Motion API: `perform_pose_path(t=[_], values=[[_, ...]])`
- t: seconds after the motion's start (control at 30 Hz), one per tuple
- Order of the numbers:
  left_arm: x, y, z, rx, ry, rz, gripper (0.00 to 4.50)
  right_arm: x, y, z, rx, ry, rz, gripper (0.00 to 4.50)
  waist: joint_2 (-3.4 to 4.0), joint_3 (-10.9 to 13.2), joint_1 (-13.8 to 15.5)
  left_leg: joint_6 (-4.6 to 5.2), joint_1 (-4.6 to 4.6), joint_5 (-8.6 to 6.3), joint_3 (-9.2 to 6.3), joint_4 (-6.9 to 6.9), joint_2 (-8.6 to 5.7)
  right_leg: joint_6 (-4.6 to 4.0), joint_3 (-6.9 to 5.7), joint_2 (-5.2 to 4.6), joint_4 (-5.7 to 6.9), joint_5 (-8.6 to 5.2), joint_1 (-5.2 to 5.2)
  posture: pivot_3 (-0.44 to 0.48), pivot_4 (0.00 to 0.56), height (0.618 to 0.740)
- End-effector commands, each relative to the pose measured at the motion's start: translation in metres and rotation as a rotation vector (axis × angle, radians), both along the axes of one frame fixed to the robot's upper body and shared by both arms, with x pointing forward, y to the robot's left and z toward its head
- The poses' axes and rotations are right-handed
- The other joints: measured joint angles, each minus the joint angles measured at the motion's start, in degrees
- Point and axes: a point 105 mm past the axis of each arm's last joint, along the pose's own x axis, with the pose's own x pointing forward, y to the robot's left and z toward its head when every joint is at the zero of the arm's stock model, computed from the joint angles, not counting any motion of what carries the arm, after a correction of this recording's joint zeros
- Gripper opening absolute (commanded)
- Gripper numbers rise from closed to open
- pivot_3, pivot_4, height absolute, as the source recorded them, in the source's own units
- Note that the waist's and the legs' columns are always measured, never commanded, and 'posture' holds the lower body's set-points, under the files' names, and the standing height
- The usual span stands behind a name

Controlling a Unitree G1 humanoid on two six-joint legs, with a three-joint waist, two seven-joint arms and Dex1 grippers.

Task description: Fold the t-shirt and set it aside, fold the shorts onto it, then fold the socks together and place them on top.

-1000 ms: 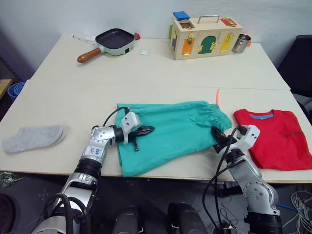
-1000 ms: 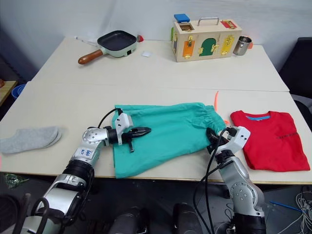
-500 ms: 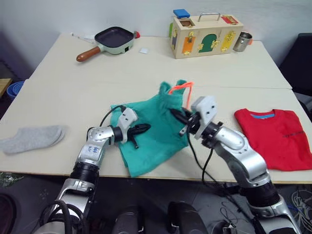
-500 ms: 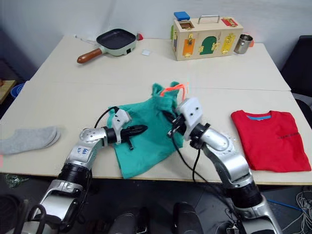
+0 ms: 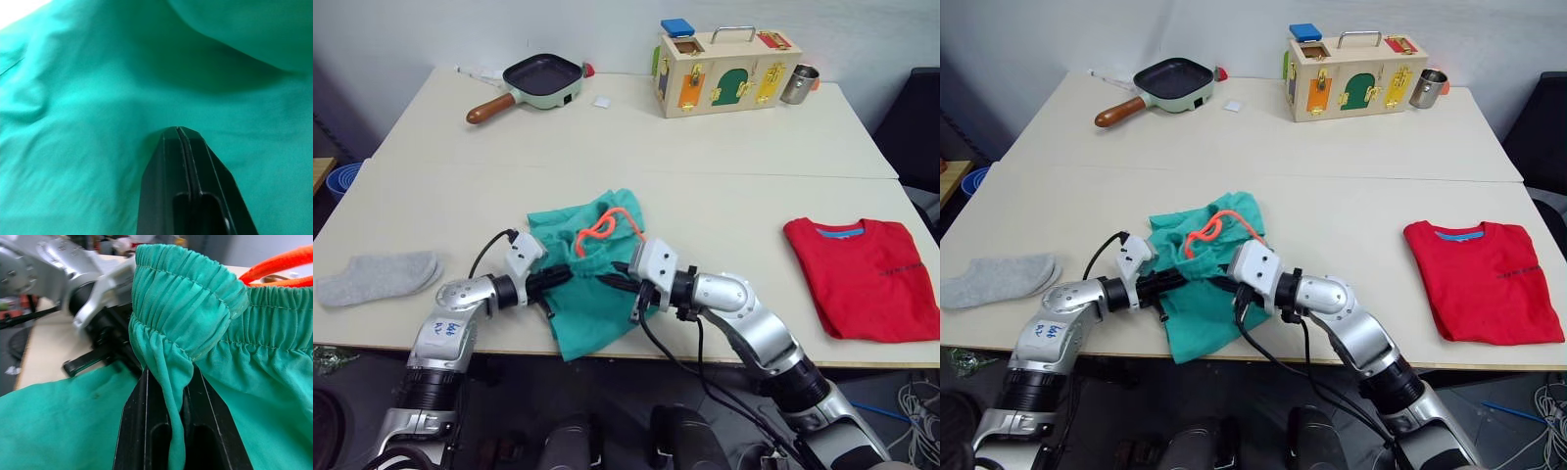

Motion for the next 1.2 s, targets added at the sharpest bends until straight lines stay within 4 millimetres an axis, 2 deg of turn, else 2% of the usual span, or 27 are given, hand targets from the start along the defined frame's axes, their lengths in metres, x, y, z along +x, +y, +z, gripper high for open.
perform_pose_path(t=[0.03, 0.1, 0.17, 0.23, 0.37, 0.47, 0.5, 0.6, 0.7, 0.77, 0.9, 1.0, 1.07, 1.17, 1.2], values=[[-0.001, 0.006, 0.011, -0.012, -0.034, 0.039, 0.0, -0.018, 0.014, 0.023, 0.058, -0.157, 0.155, 0.02, 0.0, 0.0, 0.0, 0.0, 0.0, 0.0, 0.0, 0.0, 0.0, 0.0, 0.0, 0.0, 0.01, 0.0, 0.0, 0.0, 0.15, 0.74], [-0.001, 0.01, 0.009, -0.01, -0.024, 0.052, 0.0, -0.023, 0.019, 0.023, 0.052, -0.189, 0.22, 0.02, 0.0, 0.0, 0.0, -0.01, 0.01, 0.0, -0.01, -0.01, 0.01, 0.0, -0.01, 0.01, 0.14, 0.0, -0.01, 0.0, 0.15, 0.74], [-0.003, 0.015, 0.003, 0.001, -0.005, 0.068, 0.0, -0.024, 0.026, 0.008, -0.044, -0.176, 0.27, 0.02, 0.0, 0.0, -0.1, -0.01, 0.01, 0.0, 0.0, -0.01, 0.01, 0.0, -0.01, 0.01, 0.18, 0.0, -0.01, 0.0, 0.15, 0.74], [-0.004, 0.017, 0.002, -0.015, 0.005, 0.085, 0.0, -0.015, 0.03, -0.011, -0.142, -0.12, 0.243, 0.02, 0.0, 0.0, -0.2, -0.01, 0.06, 0.0, 0.01, -0.01, 0.01, 0.0, 0.01, 0.01, 0.2, 0.0, 0.0, 0.0, 0.15, 0.74], [-0.008, 0.025, 0.004, -0.058, 0.021, 0.102, 0.0, -0.008, 0.039, -0.034, -0.236, 0.007, 0.199, 0.02, 0.0, 0.0, -0.3, -0.03, 0.06, 0.0, 0.01, -0.01, 0.03, -0.05, 0.01, -0.01, 0.27, -0.03, -0.03, 0.0, 0.15, 0.74], [-0.018, 0.038, 0.016, -0.073, 0.009, 0.075, 0.0, -0.016, 0.038, -0.034, -0.239, 0.073, 0.261, 0.02, 0.0, 0.0, -0.5, -0.07, 0.05, -0.02, 0.01, -0.01, 0.05, -0.13, 0.02, -0.01, 0.33, -0.07, -0.08, 0.0, 0.15, 0.74], [-0.023, 0.047, 0.022, -0.068, 0.012, 0.073, 0.0, -0.02, 0.036, -0.033, -0.246, 0.085, 0.295, 0.55, 0.0, 0.0, -0.6, -0.09, 0.04, -0.02, 0.0, -0.01, 0.06, -0.15, 0.02, 0.0, 0.34, -0.08, -0.1, 0.0, 0.15, 0.74], [-0.038, 0.07, 0.037, -0.031, 0.04, 0.056, 0.0, -0.028, 0.028, -0.024, -0.233, 0.17, 0.392, 1.46, -0.02, 0.0, -0.9, -0.12, 0.04, -0.03, -0.02, -0.03, 0.08, -0.18, 0.01, 0.0, 0.31, -0.1, -0.1, 0.0, 0.15, 0.74], [-0.047, 0.089, 0.059, -0.002, 0.043, 0.053, 0.0, -0.043, 0.014, -0.001, -0.155, 0.275, 0.537, 2.46, 0.01, 0.0, -0.7, -0.15, 0.04, -0.06, -0.09, -0.04, 0.06, -0.2, 0.0, -0.05, 0.24, -0.11, -0.09, 0.0, 0.15, 0.74], [-0.052, 0.09, 0.072, -0.01, 0.041, 0.032, 0.0, -0.046, 0.001, 0.01, -0.136, 0.314, 0.573, 2.46, 0.04, 0.1, -0.3, -0.17, 0.04, -0.15, -0.15, -0.05, 0.02, -0.21, -0.01, -0.1, 0.07, -0.11, -0.09, 0.0, 0.15, 0.74], [-0.06, 0.078, 0.097, -0.083, 0.007, -0.048, 0.0, -0.036, -0.024, 0.021, -0.106, 0.365, 0.531, 2.46, 0.04, 0.1, 0.0, -0.43, 0.03, -0.42, -0.23, -0.05, -0.07, -0.21, -0.01, -0.18, -0.03, -0.11, -0.04, 0.0, 0.15, 0.74], [-0.062, 0.044, 0.129, -0.216, -0.087, -0.176, 0.0, -0.007, -0.043, 0.023, -0.011, 0.368, 0.343, 1.9, 0.03, 0.1, 0.2, -0.45, 0.0, -0.43, -0.24, -0.07, -0.06, -0.21, -0.03, -0.17, -0.02, -0.11, -0.05, 0.0, 0.15, 0.74], [-0.059, 0.02, 0.14, -0.28, -0.121, -0.25, 0.0, 0.006, -0.046, 0.009, -0.029, 0.302, 0.241, 1.22, 0.01, 0.0, 0.1, -0.47, -0.04, -0.41, -0.35, -0.05, -0.07, -0.21, -0.05, -0.14, -0.03, -0.11, -0.02, 0.0, 0.15, 0.74], [-0.047, -0.015, 0.136, -0.308, -0.116, -0.326, 0.0, 0.022, -0.041, -0.019, -0.075, 0.221, 0.11, 0.16, 0.01, 0.0, 0.0, -0.2, -0.02, -0.21, -0.29, -0.05, -0.08, -0.19, -0.02, -0.05, 0.15, -0.1, 0.02, 0.0, 0.15, 0.74], [-0.044, -0.022, 0.134, -0.307, -0.11, -0.337, 0.0, 0.025, -0.039, -0.025, -0.082, 0.205, 0.084, 0.03, 0.0, 0.0, -0.1, -0.21, 0.02, -0.19, -0.24, -0.05, -0.08, -0.19, 0.0, -0.01, 0.3, -0.1, 0.01, 0.0, 0.15, 0.74]])
